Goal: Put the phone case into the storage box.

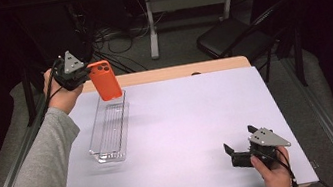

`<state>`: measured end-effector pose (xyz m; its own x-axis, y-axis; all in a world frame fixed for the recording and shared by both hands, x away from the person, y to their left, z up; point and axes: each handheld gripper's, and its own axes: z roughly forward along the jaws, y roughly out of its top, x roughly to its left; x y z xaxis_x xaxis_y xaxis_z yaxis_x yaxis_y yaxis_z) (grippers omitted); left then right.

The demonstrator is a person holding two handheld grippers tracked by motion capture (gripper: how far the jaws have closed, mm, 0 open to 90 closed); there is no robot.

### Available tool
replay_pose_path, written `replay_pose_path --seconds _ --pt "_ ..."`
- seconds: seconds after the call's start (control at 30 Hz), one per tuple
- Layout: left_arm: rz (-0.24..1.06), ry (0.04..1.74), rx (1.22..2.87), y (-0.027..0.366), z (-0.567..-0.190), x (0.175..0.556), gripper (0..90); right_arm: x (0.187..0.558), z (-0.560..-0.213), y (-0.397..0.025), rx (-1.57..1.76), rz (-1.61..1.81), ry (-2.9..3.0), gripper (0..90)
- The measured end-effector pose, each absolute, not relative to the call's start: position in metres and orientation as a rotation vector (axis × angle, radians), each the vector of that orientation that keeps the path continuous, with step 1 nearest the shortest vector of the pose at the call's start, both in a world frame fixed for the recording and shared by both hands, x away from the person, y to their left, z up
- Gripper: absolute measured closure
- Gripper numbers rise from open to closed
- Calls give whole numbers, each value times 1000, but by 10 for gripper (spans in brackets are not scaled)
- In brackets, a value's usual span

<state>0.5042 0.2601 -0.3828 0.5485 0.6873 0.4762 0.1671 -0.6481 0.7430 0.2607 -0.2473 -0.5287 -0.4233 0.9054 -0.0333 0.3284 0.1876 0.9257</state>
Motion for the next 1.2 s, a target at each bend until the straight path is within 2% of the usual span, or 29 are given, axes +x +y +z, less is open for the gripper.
replay_pose_path --seconds 0.6,1.2 --pt "1112 634 2212 253 -400 517 807 258 -527 -251 1162 1228 1854 0" --pt "1117 629 2243 247 -415 522 806 259 -528 -250 1162 1228 1860 0"
